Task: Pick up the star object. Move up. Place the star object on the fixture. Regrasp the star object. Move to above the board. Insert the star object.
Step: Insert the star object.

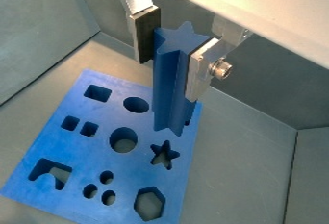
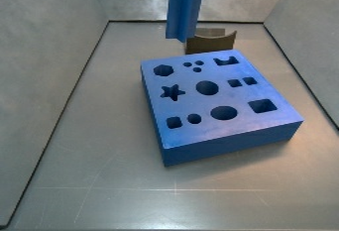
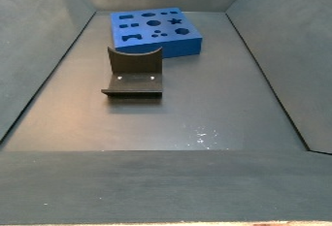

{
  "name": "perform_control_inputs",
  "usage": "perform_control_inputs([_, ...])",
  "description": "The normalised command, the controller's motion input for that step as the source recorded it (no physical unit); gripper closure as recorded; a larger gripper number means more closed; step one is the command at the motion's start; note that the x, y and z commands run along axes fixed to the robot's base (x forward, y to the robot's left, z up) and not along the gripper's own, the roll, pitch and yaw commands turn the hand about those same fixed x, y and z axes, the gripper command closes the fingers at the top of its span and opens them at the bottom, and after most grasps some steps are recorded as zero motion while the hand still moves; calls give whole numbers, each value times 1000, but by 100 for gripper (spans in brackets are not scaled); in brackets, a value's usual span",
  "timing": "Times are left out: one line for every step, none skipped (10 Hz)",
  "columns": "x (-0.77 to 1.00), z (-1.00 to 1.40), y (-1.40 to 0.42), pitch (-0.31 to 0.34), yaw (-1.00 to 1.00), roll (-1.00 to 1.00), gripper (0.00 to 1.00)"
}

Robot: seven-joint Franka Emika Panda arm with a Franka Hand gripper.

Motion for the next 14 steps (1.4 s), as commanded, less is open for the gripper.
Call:
perform_control_inputs([0,-434,0,0,-191,94,100])
perform_control_inputs([0,-851,-31,-189,-191,149,100])
perform_control_inputs([54,-897,0,-269,-340,0,100])
perform_control_inputs([120,-840,-17,-254,-589,-51,100])
perform_control_inputs([0,-257,0,-446,0,-146,100])
perform_control_inputs([0,0,23,0,0,-26,100])
perform_control_inputs([14,-520,0,-37,-6,34,100])
perform_control_inputs([94,-1000,471,0,-303,-3,100])
perform_control_inputs([154,-746,323,0,-189,-169,100])
perform_control_inputs([0,0,0,6,0,0,100])
perform_control_inputs([0,-389,-94,0,-83,80,100])
perform_control_inputs([-111,-563,-286,-71,-257,166,100])
perform_control_inputs([0,-37,0,0,0,0,100])
perform_control_inputs([0,-194,0,0,0,0,100])
